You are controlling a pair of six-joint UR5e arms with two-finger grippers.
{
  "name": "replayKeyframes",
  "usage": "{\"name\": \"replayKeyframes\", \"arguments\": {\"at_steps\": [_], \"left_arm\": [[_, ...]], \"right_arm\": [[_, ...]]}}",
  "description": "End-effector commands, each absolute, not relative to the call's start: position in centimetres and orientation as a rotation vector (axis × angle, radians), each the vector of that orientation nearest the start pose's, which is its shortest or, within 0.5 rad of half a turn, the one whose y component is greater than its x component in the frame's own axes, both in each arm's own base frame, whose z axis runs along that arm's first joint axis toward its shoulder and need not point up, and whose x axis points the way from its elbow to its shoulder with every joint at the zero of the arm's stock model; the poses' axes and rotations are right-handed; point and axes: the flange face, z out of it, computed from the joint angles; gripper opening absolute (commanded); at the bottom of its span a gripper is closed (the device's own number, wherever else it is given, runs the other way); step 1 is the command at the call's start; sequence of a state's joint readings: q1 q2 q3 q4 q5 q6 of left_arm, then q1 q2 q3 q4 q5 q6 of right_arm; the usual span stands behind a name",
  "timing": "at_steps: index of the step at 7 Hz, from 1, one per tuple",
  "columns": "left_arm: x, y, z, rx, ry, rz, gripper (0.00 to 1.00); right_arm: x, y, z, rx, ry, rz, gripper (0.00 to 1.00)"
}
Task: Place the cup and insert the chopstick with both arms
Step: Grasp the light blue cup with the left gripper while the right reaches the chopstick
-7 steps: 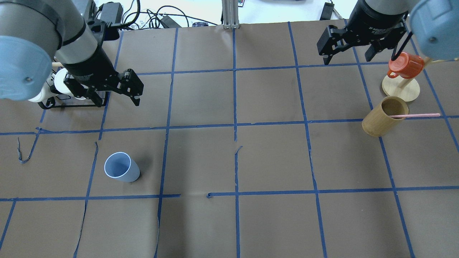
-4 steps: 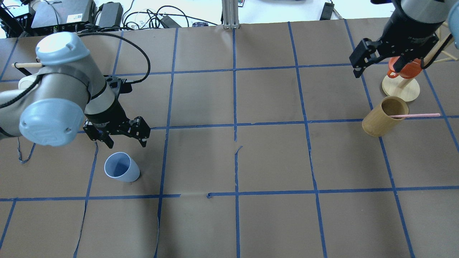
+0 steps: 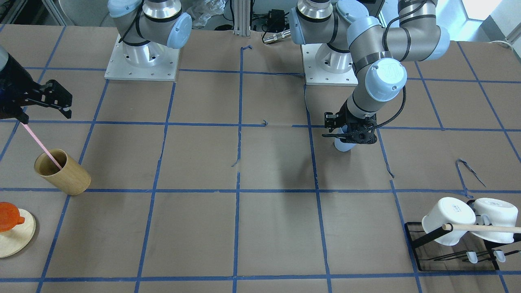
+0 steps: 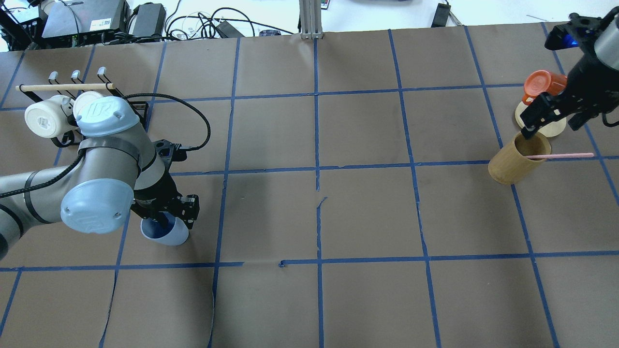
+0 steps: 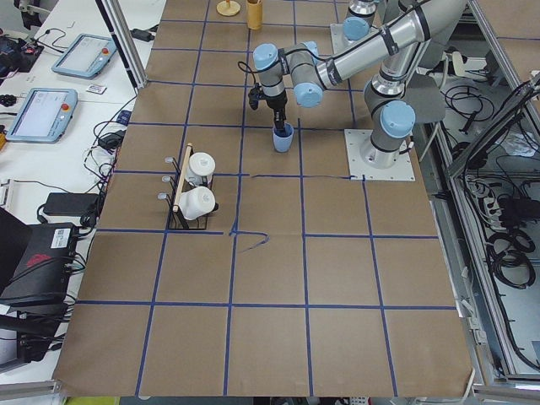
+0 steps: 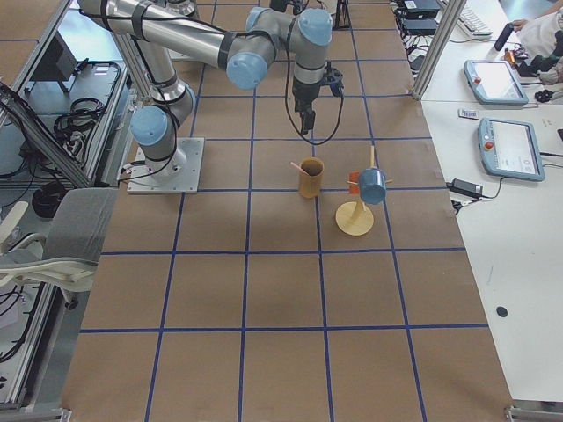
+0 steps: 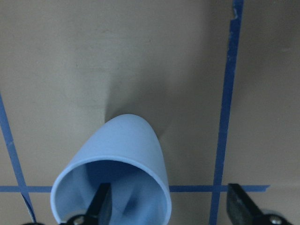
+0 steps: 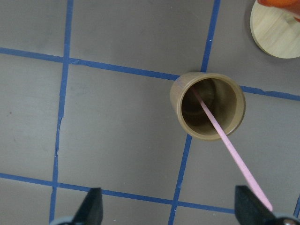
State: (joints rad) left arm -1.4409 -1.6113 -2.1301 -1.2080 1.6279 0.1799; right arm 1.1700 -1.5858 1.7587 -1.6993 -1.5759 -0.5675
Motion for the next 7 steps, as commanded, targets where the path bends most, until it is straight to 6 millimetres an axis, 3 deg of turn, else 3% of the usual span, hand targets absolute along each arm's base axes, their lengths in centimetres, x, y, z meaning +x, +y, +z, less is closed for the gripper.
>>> {"name": "replayKeyframes", "arguments": {"at_steps": [1, 2, 4, 5, 6, 7], "left_arm": [[-7.2, -42.9, 24.8, 0.091, 3.097, 0.366, 0.00], [-7.2, -43.5, 25.6, 0.017, 3.096, 0.319, 0.00], [-8.9, -47.5, 30.1, -0.280, 3.098, 0.189, 0.00], [-11.9, -49.3, 31.1, -0.311, 3.168, 0.164, 0.00], [-13.7, -52.3, 32.0, -0.346, 3.193, 0.131, 0.00], [-17.2, -54.9, 32.5, -0.336, 3.238, 0.105, 0.00]], "right_arm": [[-9.1, -48.4, 39.0, -0.370, 3.122, 0.034, 0.99], [-11.0, -47.4, 36.9, -0.362, 3.113, 0.036, 0.99], [-13.0, -47.2, 35.9, -0.397, 3.139, -0.052, 0.96], [-14.5, -47.0, 35.0, -0.400, 3.124, -0.030, 0.96], [-15.3, -47.0, 34.3, -0.480, 3.109, -0.014, 0.88], [-15.1, -46.6, 33.7, -0.501, 3.099, 0.007, 0.81]]}}
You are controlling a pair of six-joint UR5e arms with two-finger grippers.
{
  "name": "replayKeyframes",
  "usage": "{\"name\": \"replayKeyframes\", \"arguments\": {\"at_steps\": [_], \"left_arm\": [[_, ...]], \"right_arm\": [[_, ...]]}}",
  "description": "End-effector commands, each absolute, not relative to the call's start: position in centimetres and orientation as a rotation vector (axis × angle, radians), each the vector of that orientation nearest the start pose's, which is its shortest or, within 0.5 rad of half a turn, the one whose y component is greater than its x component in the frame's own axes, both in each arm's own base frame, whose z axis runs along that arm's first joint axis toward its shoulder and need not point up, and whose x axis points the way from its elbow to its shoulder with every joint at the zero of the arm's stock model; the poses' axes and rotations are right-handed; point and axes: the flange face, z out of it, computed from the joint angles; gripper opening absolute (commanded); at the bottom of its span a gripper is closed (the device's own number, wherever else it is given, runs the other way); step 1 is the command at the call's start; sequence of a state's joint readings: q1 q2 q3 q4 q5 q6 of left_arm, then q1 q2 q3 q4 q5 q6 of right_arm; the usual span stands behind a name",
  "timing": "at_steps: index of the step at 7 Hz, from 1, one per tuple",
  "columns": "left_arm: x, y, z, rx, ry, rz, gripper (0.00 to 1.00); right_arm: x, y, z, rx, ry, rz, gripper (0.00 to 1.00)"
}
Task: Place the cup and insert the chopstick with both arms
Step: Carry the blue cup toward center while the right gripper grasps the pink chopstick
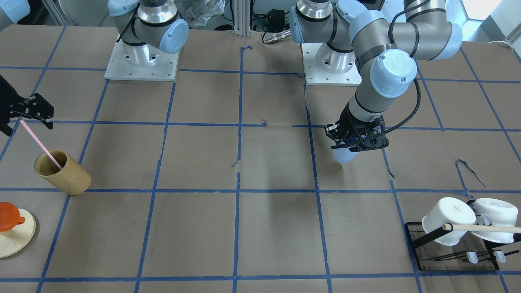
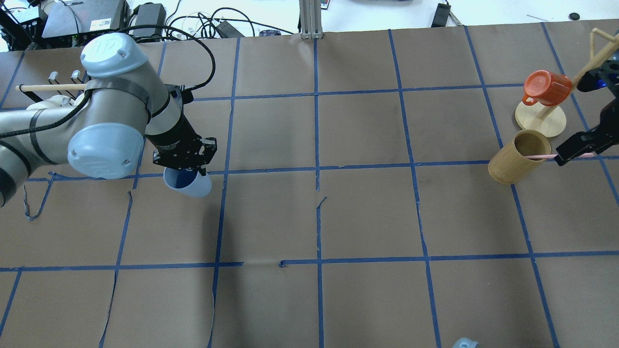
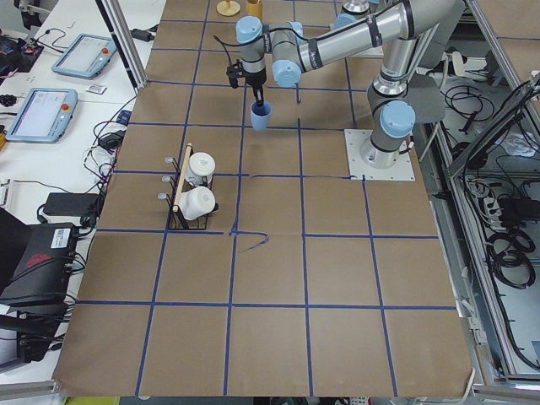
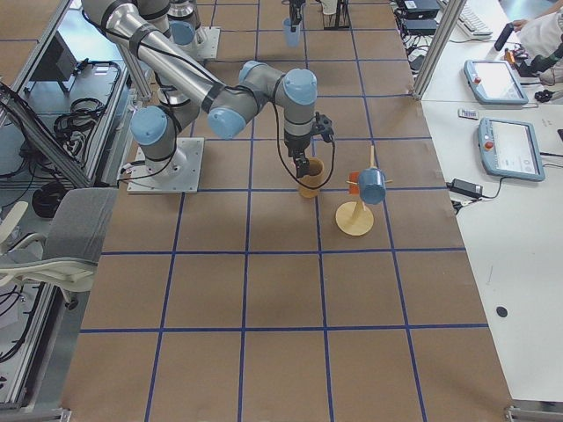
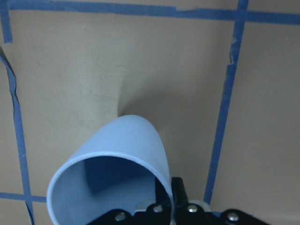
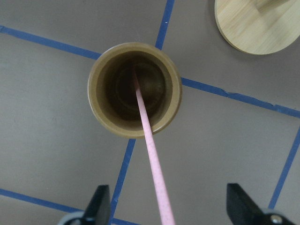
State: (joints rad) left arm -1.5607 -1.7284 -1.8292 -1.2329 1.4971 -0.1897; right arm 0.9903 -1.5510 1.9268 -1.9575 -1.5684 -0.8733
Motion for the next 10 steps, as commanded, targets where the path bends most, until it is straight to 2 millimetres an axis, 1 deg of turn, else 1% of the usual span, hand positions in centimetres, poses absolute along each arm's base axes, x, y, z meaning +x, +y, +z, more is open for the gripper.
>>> {"name": "replayKeyframes", "arguments": {"at_steps": [1, 2, 3, 4, 5, 6, 7, 8, 9, 10], "left_arm": [[-20.5, -57.8, 32.6, -0.370, 3.234, 0.072, 0.00], [-24.2, -60.3, 32.8, -0.372, 3.254, 0.043, 0.00], [-29.3, -61.3, 31.8, -0.255, 3.264, 0.037, 0.00], [-33.0, -62.2, 31.6, -0.170, 3.270, 0.003, 0.00], [-35.4, -62.7, 31.0, -0.116, 3.275, 0.000, 0.00], [-36.7, -62.5, 28.7, -0.076, 3.267, 0.049, 0.00], [-37.1, -62.4, 27.6, -0.063, 3.261, 0.078, 0.00], [-37.3, -62.4, 27.4, -0.060, 3.266, 0.081, 0.00], [-37.5, -62.4, 27.0, -0.064, 3.267, 0.094, 0.62], [-37.5, -62.4, 27.4, -0.085, 3.270, 0.087, 1.00]], "right_arm": [[-15.1, -46.6, 33.6, -0.501, 3.096, 0.005, 0.75], [-15.0, -46.5, 33.7, -0.498, 3.096, 0.005, 0.70], [-15.0, -46.5, 33.9, -0.496, 3.099, -0.001, 0.62], [-14.9, -46.4, 34.0, -0.495, 3.095, 0.002, 0.55], [-14.9, -46.4, 34.0, -0.496, 3.096, 0.004, 0.47], [-14.9, -46.4, 34.1, -0.496, 3.098, 0.000, 0.43], [-14.9, -46.4, 34.1, -0.495, 3.095, 0.002, 0.39], [-14.9, -46.4, 34.1, -0.493, 3.095, 0.002, 0.32], [-14.9, -46.4, 34.2, -0.493, 3.096, 0.000, 0.28], [-15.0, -46.5, 34.3, -0.494, 3.098, -0.003, 0.24]]}}
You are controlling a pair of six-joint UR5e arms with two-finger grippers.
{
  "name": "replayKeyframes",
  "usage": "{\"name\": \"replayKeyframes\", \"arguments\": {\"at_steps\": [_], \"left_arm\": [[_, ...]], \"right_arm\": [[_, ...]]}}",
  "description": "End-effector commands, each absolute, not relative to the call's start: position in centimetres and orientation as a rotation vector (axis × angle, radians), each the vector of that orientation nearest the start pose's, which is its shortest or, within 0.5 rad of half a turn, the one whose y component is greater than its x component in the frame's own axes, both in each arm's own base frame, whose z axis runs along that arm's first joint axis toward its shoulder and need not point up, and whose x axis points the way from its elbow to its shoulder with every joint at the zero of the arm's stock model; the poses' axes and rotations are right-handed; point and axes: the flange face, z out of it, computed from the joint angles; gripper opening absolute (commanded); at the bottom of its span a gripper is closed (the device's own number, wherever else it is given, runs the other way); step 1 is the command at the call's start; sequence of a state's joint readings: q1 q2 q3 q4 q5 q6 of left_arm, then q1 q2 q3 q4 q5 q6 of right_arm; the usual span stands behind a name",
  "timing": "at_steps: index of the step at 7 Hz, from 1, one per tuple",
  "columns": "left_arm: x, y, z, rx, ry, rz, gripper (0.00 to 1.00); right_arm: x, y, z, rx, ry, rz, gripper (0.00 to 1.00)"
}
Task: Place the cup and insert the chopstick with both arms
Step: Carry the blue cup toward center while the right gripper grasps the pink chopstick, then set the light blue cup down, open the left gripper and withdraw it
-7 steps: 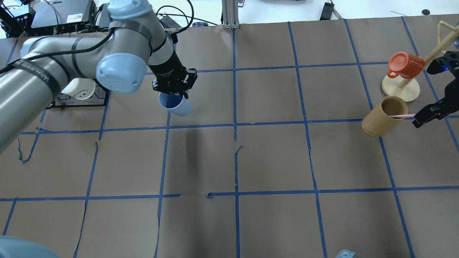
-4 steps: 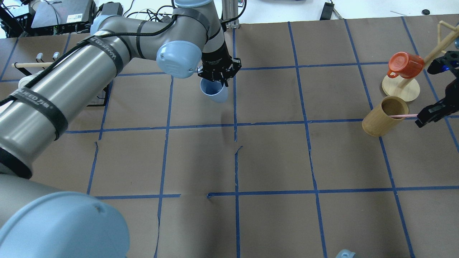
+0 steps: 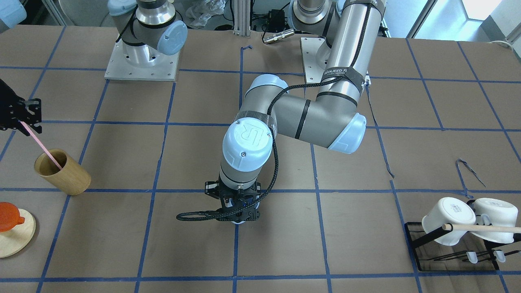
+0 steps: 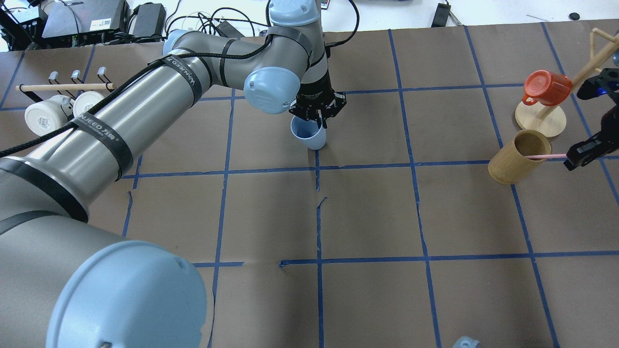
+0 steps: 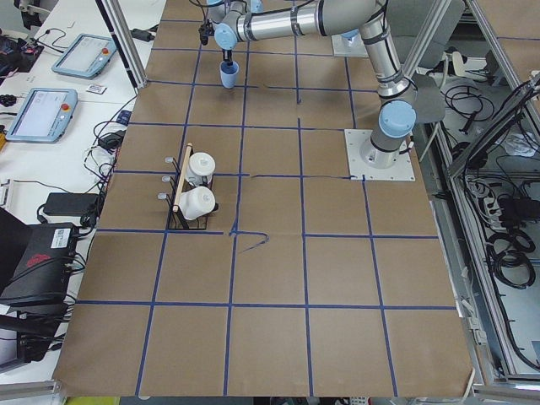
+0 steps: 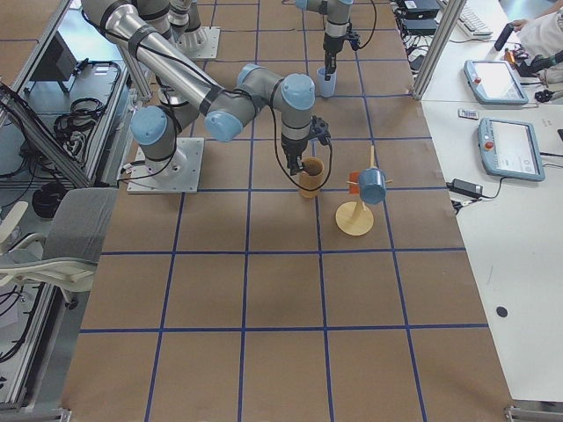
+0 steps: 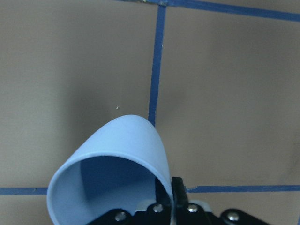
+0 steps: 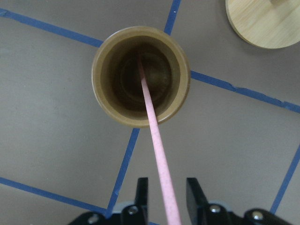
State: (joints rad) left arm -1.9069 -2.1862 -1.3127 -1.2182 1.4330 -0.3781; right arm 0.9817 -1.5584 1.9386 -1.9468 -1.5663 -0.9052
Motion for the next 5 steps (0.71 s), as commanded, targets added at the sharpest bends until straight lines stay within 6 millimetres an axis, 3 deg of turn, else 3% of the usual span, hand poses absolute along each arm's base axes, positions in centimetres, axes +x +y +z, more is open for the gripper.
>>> {"name": "replayKeyframes", "arguments": {"at_steps": [1, 2, 4, 5], "left_arm": [[-37.4, -62.5, 27.6, -0.083, 3.265, 0.075, 1.00], [-36.5, -63.1, 29.2, -0.070, 3.283, 0.036, 1.00], [-31.0, -65.6, 36.4, -0.007, 3.368, -0.070, 1.00], [-27.9, -65.0, 39.8, 0.046, 3.360, -0.114, 1.00]], "right_arm": [[-15.0, -46.5, 34.4, -0.496, 3.098, -0.003, 0.19], [-15.0, -46.5, 34.6, -0.496, 3.101, -0.008, 0.18], [-15.2, -46.9, 35.6, -0.495, 3.107, -0.022, 0.17], [-15.1, -47.2, 36.7, -0.485, 3.090, -0.036, 0.17]]}}
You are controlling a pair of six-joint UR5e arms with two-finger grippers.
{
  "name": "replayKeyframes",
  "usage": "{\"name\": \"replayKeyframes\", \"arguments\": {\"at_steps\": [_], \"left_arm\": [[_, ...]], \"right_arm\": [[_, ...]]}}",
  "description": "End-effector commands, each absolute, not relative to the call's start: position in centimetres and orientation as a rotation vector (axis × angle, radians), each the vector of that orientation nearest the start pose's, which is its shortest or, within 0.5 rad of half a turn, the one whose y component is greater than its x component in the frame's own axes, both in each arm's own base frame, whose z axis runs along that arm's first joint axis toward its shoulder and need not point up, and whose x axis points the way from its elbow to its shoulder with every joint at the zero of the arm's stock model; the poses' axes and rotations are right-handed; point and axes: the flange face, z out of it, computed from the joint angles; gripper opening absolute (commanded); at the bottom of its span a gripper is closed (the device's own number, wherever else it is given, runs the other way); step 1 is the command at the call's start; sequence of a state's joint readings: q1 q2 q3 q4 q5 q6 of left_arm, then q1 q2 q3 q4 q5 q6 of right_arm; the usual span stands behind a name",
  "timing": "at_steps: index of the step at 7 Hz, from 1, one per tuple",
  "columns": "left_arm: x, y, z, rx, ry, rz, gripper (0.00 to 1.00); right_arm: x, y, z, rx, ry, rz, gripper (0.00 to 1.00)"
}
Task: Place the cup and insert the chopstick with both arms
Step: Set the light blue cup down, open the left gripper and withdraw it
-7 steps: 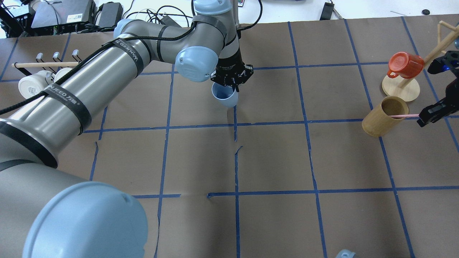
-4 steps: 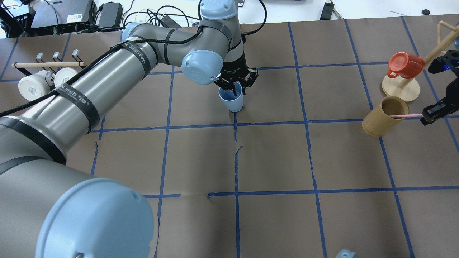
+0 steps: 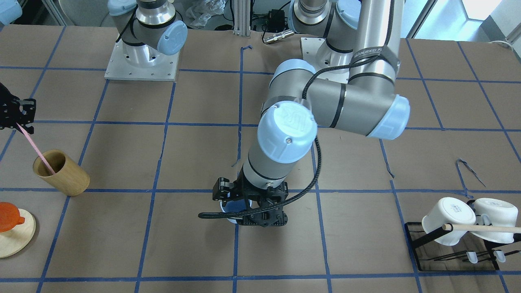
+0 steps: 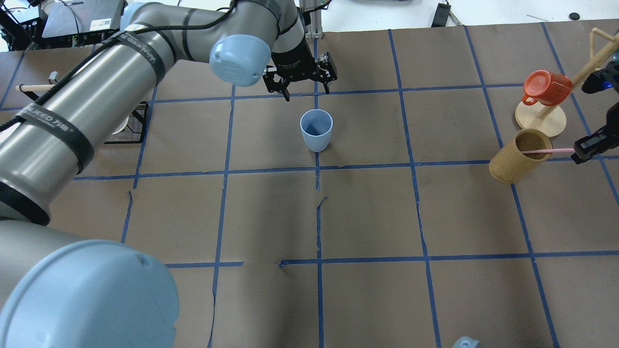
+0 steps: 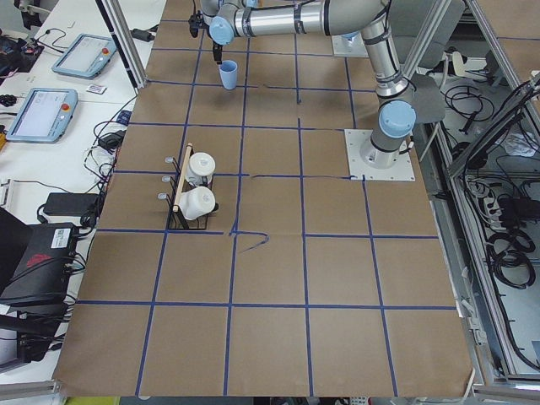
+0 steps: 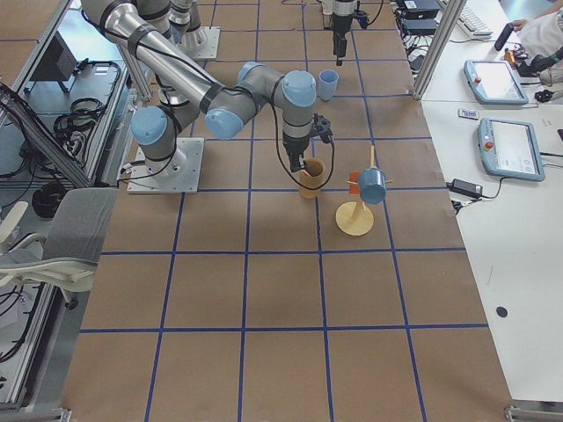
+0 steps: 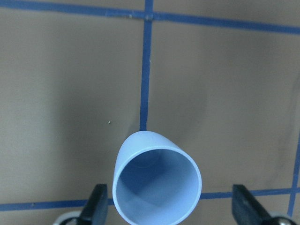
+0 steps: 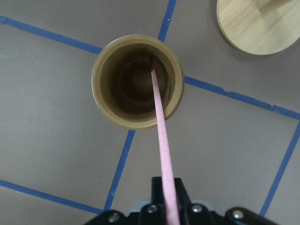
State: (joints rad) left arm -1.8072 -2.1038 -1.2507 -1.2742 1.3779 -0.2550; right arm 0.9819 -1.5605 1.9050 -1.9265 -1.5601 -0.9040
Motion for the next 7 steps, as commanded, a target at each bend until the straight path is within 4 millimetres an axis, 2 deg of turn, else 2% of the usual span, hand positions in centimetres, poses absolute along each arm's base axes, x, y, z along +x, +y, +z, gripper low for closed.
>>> {"name": "replayKeyframes", "arguments": {"at_steps": [1, 2, 3, 4, 5, 6, 7], "left_arm": [[-24.3, -63.0, 44.0, -0.022, 3.345, -0.083, 1.00], [-23.0, -60.2, 47.5, -0.040, 3.341, -0.099, 1.00], [-22.2, -56.6, 48.7, -0.038, 3.303, -0.090, 1.00], [-20.8, -53.5, 47.1, -0.006, 3.256, -0.058, 1.00], [-20.3, -50.6, 46.7, 0.007, 3.255, -0.104, 1.00], [-18.8, -49.4, 46.3, -0.015, 3.252, -0.206, 1.00], [-16.8, -49.0, 46.6, -0.061, 3.228, -0.227, 1.00]], "right_arm": [[-15.1, -47.6, 38.3, -0.482, 3.074, -0.033, 0.16], [-15.2, -48.3, 40.5, -0.473, 3.089, -0.054, 0.16], [-15.0, -48.6, 42.5, -0.477, 3.071, -0.019, 0.15], [-15.0, -48.7, 44.8, -0.383, 3.084, -0.007, 0.14], [-13.3, -48.8, 46.6, -0.323, 3.069, 0.057, 0.13], [-10.6, -49.1, 48.5, -0.251, 3.075, 0.126, 0.12], [-6.3, -49.5, 50.4, -0.216, 3.094, 0.174, 0.11]]}}
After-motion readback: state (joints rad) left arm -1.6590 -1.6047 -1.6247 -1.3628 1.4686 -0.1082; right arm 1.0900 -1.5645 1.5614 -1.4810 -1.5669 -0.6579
